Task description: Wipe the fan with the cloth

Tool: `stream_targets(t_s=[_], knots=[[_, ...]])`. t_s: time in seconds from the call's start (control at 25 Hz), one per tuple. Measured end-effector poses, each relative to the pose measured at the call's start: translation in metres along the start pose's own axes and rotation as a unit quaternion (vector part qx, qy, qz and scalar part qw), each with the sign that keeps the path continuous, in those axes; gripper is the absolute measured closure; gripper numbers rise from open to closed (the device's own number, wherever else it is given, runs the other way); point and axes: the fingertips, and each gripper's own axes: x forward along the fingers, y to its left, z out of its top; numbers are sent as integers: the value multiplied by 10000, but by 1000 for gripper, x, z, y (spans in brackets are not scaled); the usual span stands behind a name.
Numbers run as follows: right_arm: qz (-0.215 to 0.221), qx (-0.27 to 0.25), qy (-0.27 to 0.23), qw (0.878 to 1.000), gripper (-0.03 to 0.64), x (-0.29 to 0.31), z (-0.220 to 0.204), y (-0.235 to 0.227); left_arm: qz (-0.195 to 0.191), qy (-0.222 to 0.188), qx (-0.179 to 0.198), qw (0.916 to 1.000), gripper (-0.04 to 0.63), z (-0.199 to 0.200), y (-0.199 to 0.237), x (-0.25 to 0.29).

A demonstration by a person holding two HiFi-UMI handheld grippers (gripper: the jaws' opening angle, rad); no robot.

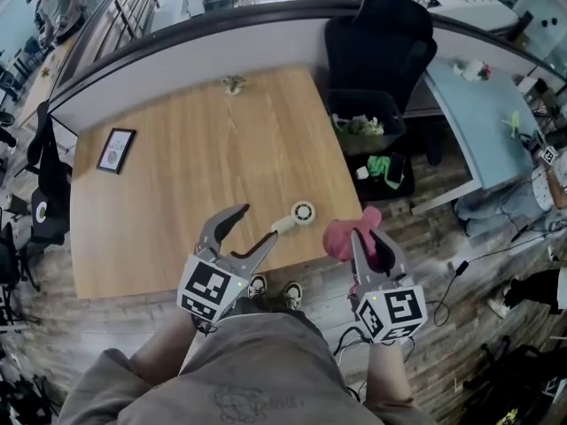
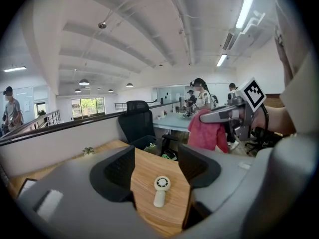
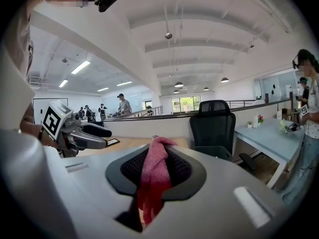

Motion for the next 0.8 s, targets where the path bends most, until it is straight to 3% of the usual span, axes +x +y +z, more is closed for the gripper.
stream_targets(t_s=[0.6,0.8], knots=[[-142,-9,739,9972,548,68,-59,-9,-612,856,-38,9944,321,-94,8,72],[-229,37,1032,9944,548,90,-92,-21,-832,1393,337,9862,318,-145,-2,100]])
